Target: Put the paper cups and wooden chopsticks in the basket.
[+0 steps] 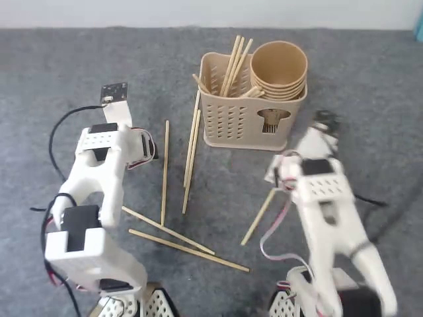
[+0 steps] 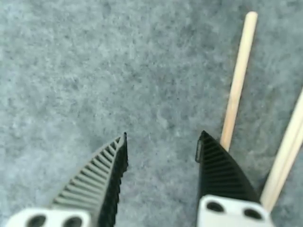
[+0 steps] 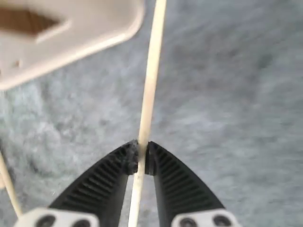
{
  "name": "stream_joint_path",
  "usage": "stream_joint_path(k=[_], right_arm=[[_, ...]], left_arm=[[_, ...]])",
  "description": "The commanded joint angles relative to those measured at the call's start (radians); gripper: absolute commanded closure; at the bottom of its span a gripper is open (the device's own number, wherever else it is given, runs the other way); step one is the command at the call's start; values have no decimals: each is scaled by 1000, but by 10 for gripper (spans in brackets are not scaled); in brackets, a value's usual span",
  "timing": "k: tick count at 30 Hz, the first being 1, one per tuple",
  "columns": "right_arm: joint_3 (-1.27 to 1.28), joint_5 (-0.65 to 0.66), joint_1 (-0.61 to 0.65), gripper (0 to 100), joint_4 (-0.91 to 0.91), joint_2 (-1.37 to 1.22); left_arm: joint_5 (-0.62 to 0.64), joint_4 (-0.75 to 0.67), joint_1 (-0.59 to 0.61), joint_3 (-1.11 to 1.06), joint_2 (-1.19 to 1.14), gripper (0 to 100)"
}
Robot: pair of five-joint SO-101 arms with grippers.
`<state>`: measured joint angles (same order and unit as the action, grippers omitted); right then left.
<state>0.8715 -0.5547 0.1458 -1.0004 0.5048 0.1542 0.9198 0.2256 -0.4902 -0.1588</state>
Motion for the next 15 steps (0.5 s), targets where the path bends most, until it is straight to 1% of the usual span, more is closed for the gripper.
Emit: stream_joint_path(k=[1, 3, 6, 9, 11, 15], right_arm=[[103, 29, -117, 991, 64, 216], [221, 29, -150, 991, 179, 306], [413, 32, -153, 991, 389, 437], [552, 57, -159, 991, 527, 553], [611, 98, -159, 991, 553, 621], [677, 110, -154, 991, 552, 745]], left_arm=[[-2, 5, -2, 41, 6, 775], [-2, 5, -15, 41, 6, 775], [-2, 3, -20, 47, 6, 775], [-2, 3, -38, 71, 6, 774], [-2, 9, -60, 108, 6, 773], [-2, 6, -135, 150, -5, 774]])
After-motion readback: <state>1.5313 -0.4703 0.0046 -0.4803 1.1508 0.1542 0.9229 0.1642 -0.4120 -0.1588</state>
